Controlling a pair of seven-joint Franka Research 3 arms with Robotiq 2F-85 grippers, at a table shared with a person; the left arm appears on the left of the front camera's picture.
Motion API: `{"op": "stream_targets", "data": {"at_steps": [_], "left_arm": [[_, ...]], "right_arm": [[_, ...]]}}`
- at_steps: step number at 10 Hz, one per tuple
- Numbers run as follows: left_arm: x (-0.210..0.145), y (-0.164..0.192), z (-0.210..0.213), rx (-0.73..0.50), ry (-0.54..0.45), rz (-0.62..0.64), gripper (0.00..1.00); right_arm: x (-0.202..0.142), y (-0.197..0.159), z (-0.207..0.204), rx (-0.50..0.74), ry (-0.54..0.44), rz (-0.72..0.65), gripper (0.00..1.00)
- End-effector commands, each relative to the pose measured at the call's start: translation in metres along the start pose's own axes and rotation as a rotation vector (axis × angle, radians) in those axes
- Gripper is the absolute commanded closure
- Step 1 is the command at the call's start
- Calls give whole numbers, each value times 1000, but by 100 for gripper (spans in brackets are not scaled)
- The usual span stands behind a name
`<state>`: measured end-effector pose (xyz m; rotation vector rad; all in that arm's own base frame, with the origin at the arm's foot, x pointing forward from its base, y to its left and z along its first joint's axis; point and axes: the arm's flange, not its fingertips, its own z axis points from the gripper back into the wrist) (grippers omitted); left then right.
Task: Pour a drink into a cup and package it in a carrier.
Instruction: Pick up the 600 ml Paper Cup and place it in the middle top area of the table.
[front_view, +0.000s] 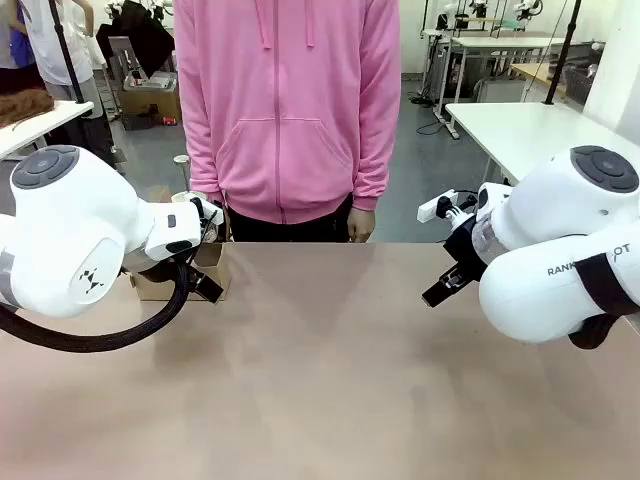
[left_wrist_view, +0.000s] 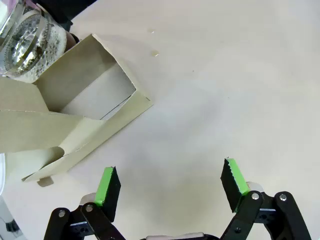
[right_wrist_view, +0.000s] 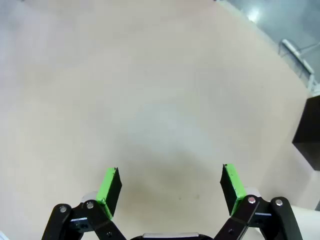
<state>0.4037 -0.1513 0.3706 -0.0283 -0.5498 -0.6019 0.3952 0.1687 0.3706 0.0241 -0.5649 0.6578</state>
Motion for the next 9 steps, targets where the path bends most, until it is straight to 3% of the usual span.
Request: {"op": "stream_targets", "data": {"at_steps": [1, 9], "left_arm": [[0, 0, 0, 0, 0, 0, 0], [0, 0, 0, 0, 0, 0, 0]], "right_arm": [[0, 0, 0, 0, 0, 0, 0], [0, 0, 0, 0, 0, 1, 0]]}}
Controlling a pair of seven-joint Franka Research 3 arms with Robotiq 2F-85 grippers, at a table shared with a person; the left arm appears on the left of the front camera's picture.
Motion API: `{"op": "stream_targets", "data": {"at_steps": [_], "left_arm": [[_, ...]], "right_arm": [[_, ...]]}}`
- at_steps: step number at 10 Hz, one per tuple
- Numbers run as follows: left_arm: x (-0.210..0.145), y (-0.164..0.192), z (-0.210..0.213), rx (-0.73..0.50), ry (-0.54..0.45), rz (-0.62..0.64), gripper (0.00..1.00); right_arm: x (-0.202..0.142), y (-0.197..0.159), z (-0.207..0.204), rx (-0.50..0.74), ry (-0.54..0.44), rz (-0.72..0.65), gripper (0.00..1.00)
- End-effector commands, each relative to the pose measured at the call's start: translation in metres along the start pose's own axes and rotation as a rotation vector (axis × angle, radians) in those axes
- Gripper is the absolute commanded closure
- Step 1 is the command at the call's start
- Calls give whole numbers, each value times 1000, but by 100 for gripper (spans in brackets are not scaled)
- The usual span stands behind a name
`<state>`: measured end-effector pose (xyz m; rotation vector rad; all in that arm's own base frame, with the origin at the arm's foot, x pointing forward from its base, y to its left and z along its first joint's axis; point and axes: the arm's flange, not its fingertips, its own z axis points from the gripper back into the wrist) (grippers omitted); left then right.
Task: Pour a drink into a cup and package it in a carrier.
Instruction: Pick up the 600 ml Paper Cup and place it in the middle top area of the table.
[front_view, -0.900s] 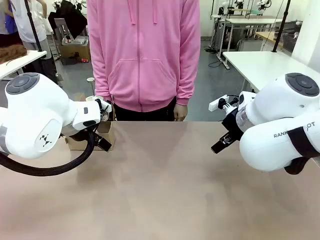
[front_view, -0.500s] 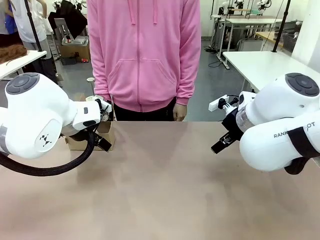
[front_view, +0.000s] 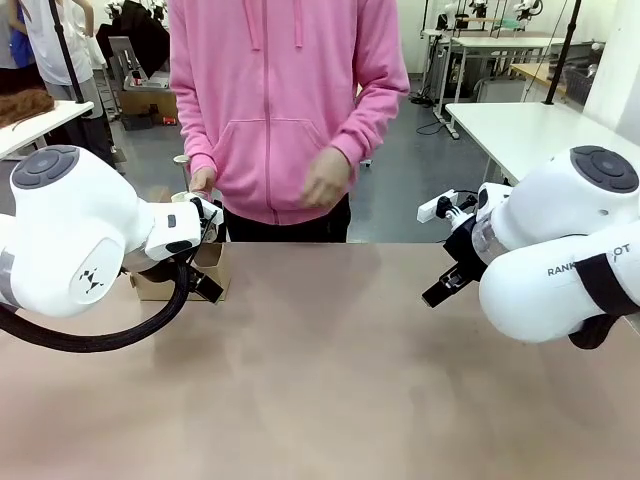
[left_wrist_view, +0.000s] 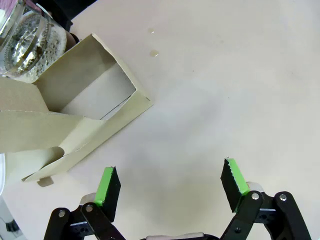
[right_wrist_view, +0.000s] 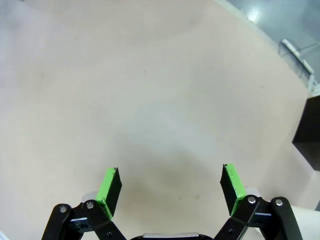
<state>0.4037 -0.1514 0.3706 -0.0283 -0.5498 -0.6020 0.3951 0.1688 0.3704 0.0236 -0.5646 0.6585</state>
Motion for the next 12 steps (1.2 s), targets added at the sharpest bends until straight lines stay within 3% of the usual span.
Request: {"op": "stream_targets", "data": {"at_steps": [1, 4, 6, 9, 12], "left_arm": [[0, 0, 0, 0, 0, 0, 0], [0, 0, 0, 0, 0, 0, 0], [0, 0, 0, 0, 0, 0, 0], [0, 0, 0, 0, 0, 0, 0], [0, 0, 0, 0, 0, 0, 0]], "right_arm": [[19, -18, 17, -10, 5, -25, 0], [65, -98, 72, 63, 0, -37, 0], [60, -171, 110, 206, -67, -53, 0], [0, -245, 148, 336, -243, -16, 0], [-91, -286, 143, 425, -496, 17, 0]]}}
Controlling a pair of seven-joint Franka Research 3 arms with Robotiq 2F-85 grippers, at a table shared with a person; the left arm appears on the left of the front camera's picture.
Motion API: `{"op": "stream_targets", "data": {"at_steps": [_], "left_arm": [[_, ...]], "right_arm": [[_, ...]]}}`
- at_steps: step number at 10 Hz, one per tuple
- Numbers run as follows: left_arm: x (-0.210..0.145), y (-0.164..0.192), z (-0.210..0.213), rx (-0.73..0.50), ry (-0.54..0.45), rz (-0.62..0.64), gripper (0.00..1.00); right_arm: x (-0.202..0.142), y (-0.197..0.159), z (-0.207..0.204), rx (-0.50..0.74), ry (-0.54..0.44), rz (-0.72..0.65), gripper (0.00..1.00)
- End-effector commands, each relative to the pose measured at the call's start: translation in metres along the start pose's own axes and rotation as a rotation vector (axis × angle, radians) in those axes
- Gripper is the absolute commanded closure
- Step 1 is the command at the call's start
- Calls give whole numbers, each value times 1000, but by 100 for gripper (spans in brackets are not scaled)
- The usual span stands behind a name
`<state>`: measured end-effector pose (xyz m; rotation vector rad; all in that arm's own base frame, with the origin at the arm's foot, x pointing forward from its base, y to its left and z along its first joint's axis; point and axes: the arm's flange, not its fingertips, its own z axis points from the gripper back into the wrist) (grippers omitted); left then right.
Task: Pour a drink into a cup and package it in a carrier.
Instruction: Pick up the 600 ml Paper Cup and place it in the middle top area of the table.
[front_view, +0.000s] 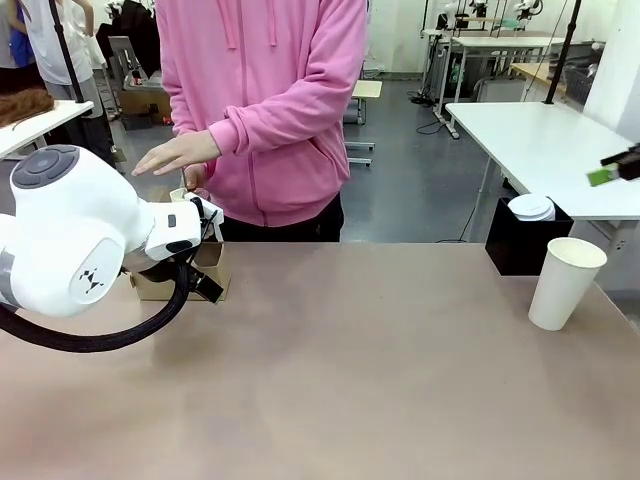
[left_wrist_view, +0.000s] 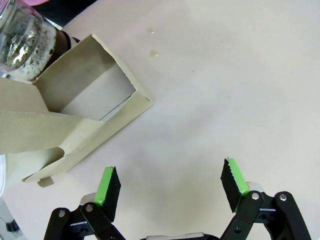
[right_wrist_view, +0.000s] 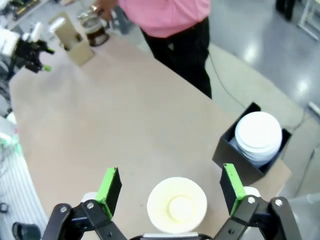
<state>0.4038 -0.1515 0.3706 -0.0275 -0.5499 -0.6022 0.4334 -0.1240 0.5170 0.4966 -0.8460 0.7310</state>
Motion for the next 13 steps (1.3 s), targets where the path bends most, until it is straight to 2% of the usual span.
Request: {"op": "stream_targets", "data": {"at_steps": [1, 3, 5, 6, 7, 10, 11, 12, 13], "left_arm": [[0, 0, 0, -1, 0, 0, 0], [0, 0, 0, -1, 0, 0, 0], [0, 0, 0, -1, 0, 0, 0], [0, 0, 0, -1, 0, 0, 0], [0, 0, 0, -1, 0, 0, 0], [0, 0, 0, -1, 0, 0, 0], [0, 0, 0, -1, 0, 0, 0], [0, 0, 0, -1, 0, 0, 0], [0, 0, 0, -1, 0, 0, 0]], "right_arm": [[-53, -20, -1, 121, -130, 47, 0], [-93, -35, -1, 156, -216, 40, 0], [-95, -35, -5, 140, -231, 84, 0], [-79, -30, -10, 78, -195, 73, 0], [-110, -27, 0, 149, -225, 41, 0], [-104, -29, -7, 144, -203, 46, 0], [-118, -43, 0, 217, -284, 43, 0], [-145, -53, 7, 293, -420, 73, 0], [-169, -54, 7, 323, -504, 79, 0]]}}
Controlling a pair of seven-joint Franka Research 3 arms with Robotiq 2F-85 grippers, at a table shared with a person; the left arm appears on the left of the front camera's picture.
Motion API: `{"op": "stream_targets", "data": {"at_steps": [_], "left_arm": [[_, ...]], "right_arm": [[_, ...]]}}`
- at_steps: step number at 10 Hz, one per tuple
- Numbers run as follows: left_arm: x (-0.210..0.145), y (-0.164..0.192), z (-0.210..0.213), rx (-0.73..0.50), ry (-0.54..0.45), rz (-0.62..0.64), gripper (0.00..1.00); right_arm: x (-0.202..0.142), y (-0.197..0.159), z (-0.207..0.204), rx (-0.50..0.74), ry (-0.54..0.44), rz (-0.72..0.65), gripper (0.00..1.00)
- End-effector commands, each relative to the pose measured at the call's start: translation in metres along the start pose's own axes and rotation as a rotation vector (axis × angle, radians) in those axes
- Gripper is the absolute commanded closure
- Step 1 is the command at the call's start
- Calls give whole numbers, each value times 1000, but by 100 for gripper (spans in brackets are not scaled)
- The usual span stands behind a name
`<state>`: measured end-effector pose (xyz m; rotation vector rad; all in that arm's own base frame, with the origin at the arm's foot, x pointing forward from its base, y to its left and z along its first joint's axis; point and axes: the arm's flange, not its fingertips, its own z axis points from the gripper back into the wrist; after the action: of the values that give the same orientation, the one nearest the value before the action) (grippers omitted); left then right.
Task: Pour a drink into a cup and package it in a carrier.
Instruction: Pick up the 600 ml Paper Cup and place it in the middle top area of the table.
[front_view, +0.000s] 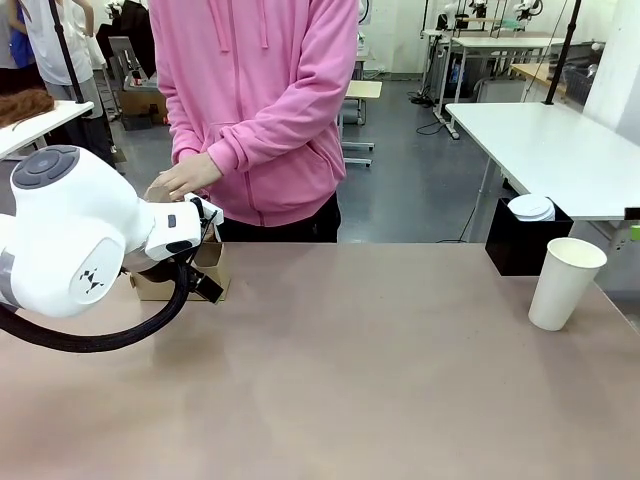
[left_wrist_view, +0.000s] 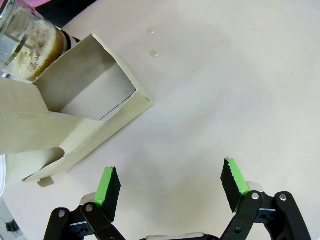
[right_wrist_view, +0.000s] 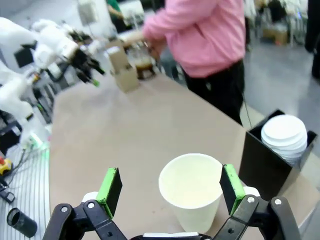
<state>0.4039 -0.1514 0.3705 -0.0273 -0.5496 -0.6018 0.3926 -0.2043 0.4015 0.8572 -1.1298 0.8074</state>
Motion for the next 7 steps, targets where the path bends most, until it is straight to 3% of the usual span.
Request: {"op": "stream_targets", "data": {"at_steps": [1, 3, 7], "left_arm": [[0, 0, 0, -1, -1, 0, 0], [0, 0, 0, -1, -1, 0, 0], [0, 0, 0, -1, -1, 0, 0]], "right_arm": [[-44, -16, 21, 62, -172, 50, 0], [-81, -17, 19, 46, -222, 103, 0], [-121, -18, -5, -65, -256, 140, 0]]}}
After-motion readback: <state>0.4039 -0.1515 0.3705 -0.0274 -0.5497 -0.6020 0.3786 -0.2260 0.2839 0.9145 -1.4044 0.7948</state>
